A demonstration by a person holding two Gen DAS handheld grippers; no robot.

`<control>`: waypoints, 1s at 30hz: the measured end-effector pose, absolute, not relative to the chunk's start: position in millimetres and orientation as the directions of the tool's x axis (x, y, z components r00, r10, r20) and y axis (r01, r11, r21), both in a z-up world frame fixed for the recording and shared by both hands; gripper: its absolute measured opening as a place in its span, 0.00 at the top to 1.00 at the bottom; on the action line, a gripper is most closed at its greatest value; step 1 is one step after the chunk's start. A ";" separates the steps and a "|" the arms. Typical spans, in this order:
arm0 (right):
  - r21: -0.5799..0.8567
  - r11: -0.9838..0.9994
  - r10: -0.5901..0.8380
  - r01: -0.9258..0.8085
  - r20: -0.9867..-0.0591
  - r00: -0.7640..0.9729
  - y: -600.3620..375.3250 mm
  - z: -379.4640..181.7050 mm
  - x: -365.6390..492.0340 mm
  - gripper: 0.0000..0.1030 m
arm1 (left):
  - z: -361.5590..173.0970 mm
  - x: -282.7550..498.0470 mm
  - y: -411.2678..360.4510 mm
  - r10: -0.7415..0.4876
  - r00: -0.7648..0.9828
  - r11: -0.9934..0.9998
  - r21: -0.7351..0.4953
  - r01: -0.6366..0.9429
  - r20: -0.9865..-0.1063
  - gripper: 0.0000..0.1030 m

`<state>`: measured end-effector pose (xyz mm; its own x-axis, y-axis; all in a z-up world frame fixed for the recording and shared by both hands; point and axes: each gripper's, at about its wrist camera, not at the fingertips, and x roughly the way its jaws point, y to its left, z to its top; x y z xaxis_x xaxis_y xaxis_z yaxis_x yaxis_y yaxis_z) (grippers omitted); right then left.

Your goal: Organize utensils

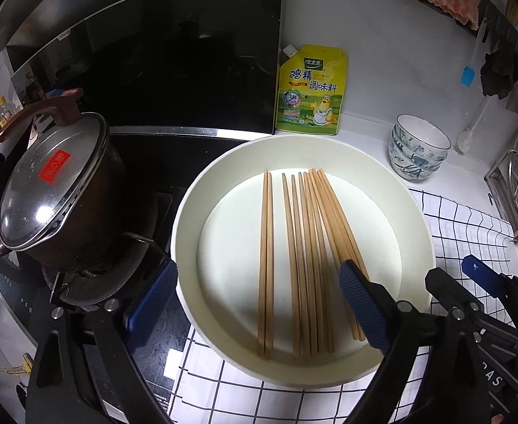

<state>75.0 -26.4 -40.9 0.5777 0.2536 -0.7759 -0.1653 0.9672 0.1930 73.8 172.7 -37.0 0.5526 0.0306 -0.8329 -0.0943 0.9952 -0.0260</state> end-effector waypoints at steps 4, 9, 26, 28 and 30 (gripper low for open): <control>0.188 0.968 0.249 -0.163 -0.777 0.578 -26.6 -39.7 73.2 0.37 | -36.4 72.6 174.1 0.039 0.549 0.994 -0.023 -0.105 -0.835 0.07; 0.188 0.969 0.246 -0.160 -0.779 0.576 -27.5 -38.8 71.3 0.37 | -36.0 70.5 176.8 0.039 0.543 0.993 -0.028 -0.115 -0.839 0.07; 0.173 0.971 0.239 -0.167 -0.774 0.587 -26.2 -33.5 64.2 0.37 | -31.8 66.8 177.3 0.048 0.543 0.992 -0.021 -0.121 -0.838 0.07; 0.168 0.971 0.237 -0.170 -0.774 0.587 -25.2 -33.1 63.5 0.36 | -31.5 66.4 176.6 0.051 0.545 0.993 -0.017 -0.120 -0.837 0.07; 0.167 0.971 0.237 -0.172 -0.774 0.587 -24.7 -32.8 63.0 0.36 | -30.7 65.7 176.1 0.060 0.547 0.993 -0.008 -0.121 -0.835 0.07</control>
<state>63.0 -24.7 -32.8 0.5875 0.2368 -0.7738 -0.1718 0.9709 0.1667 65.7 176.1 -30.7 0.5473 0.0600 -0.8348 -0.1212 0.9926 -0.0081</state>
